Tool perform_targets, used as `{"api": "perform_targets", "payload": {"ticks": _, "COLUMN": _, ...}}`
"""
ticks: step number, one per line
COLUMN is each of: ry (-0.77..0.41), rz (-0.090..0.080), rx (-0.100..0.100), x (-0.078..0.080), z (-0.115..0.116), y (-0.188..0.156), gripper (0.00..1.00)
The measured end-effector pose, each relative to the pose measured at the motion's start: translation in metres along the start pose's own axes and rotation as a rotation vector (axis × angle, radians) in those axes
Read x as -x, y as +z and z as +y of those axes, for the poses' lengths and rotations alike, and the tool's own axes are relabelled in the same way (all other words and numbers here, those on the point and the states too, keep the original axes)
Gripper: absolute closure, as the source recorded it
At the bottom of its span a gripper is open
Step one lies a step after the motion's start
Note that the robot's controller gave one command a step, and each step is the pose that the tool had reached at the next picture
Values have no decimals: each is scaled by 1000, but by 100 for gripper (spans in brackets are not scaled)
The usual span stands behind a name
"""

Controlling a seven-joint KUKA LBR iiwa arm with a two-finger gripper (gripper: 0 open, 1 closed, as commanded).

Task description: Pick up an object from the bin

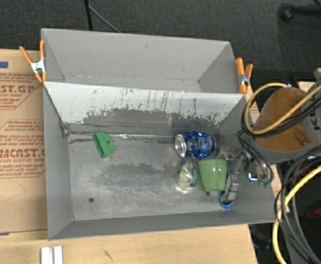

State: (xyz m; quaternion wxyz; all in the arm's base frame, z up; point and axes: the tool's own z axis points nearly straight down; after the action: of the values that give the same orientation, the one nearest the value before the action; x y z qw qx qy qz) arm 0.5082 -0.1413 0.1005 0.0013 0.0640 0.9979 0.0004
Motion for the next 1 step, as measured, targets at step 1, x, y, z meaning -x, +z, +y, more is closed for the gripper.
{"api": "perform_targets", "payload": {"ticks": 1, "ry": -27, "rz": 0, "rx": -2, "x": 6, "z": -2, "y": -19, "gripper": 0}}
